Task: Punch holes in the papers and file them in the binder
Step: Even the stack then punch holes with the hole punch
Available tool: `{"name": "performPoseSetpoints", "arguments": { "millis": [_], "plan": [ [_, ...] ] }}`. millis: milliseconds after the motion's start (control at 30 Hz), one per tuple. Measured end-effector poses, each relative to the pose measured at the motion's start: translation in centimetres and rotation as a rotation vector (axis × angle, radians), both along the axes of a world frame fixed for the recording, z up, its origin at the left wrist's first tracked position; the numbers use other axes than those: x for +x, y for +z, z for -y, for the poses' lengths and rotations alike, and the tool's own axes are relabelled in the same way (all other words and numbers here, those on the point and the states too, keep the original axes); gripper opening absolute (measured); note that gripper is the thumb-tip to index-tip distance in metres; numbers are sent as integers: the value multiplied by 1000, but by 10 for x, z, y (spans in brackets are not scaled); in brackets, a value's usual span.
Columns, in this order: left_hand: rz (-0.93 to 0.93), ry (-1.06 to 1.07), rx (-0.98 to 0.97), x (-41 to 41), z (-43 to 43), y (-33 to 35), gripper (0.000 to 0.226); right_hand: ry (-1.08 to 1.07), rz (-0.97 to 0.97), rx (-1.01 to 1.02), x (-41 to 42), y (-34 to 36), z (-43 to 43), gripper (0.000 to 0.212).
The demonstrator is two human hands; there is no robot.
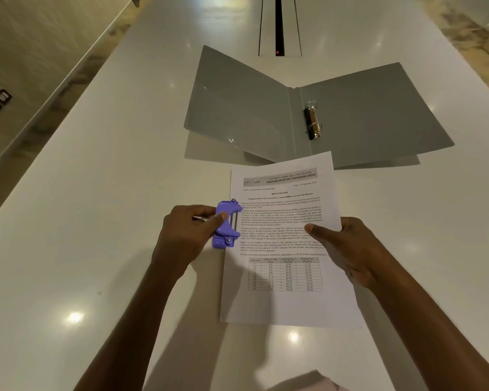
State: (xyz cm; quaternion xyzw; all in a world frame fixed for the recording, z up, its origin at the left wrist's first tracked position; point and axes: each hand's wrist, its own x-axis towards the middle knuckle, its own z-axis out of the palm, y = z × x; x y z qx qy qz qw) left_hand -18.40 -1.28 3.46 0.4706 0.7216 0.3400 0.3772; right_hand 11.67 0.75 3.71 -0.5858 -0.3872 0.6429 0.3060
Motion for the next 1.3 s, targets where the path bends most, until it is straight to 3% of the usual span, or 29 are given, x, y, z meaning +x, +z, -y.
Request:
{"name": "performPoseSetpoints", "arguments": {
  "millis": [967,1300],
  "plan": [
    [-43,-13,-4,15,24,-1,36,38,55,-21,12,-3,13,27],
    [36,0,-84,7,15,-3,36,41,54,-71,10,-4,7,20]
  ]
}}
